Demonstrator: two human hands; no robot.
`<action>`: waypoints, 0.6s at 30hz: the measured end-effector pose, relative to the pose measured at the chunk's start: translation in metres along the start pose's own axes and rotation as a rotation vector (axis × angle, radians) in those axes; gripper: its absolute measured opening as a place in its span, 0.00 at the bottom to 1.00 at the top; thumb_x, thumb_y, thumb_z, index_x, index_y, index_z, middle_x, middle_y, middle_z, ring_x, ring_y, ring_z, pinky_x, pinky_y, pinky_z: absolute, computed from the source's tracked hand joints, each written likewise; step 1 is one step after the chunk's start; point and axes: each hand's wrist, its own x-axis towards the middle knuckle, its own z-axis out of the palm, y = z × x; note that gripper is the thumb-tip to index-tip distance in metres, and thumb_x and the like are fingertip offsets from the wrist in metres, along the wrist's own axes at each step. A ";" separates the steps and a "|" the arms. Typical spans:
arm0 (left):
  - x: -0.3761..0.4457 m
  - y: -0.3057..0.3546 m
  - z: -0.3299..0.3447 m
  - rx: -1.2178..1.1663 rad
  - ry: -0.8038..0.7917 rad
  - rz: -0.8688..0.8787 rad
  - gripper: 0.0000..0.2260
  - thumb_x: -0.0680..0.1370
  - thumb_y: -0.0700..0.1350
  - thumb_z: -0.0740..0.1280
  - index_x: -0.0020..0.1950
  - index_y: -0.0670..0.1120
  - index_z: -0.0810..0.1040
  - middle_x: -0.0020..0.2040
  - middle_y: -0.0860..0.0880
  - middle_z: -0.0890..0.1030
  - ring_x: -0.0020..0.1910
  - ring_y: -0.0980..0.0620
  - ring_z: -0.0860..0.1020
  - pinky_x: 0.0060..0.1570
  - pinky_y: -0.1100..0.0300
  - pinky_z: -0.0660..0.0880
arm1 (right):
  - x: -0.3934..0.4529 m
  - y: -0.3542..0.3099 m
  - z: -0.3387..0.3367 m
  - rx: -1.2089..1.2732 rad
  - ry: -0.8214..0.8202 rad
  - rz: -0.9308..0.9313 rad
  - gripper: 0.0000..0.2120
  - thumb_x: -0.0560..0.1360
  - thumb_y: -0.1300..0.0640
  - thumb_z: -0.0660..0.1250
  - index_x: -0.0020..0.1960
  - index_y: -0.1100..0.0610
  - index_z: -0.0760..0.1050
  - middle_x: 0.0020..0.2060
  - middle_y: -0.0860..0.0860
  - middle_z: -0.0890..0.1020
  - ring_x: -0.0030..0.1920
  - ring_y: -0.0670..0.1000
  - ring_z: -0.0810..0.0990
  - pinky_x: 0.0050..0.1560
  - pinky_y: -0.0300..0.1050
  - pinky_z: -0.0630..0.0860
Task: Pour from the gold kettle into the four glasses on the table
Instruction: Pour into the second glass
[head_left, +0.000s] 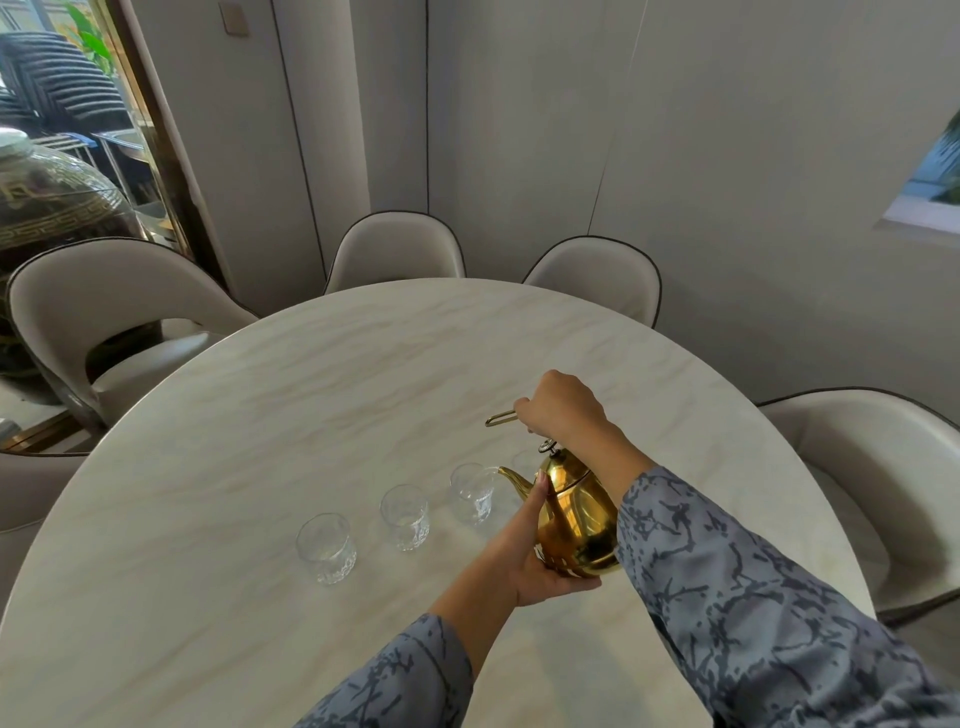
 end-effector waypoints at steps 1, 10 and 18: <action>0.001 0.000 0.000 0.002 -0.001 -0.001 0.48 0.64 0.66 0.77 0.76 0.44 0.65 0.68 0.35 0.74 0.60 0.32 0.79 0.61 0.36 0.78 | 0.000 0.001 0.000 -0.001 0.001 0.003 0.12 0.75 0.56 0.63 0.34 0.58 0.71 0.37 0.56 0.82 0.34 0.54 0.75 0.33 0.43 0.68; 0.006 -0.001 -0.002 0.016 0.031 0.011 0.53 0.58 0.66 0.80 0.76 0.45 0.65 0.70 0.36 0.72 0.63 0.31 0.77 0.61 0.34 0.77 | 0.004 0.007 0.005 -0.002 -0.004 0.013 0.11 0.74 0.56 0.63 0.35 0.59 0.72 0.35 0.54 0.81 0.33 0.54 0.76 0.33 0.43 0.68; 0.005 0.000 -0.005 0.032 0.041 0.025 0.49 0.61 0.66 0.78 0.75 0.46 0.64 0.68 0.37 0.73 0.63 0.32 0.77 0.63 0.34 0.76 | 0.008 0.011 0.014 0.032 -0.017 0.032 0.11 0.75 0.55 0.63 0.41 0.62 0.78 0.40 0.56 0.84 0.40 0.56 0.82 0.37 0.45 0.74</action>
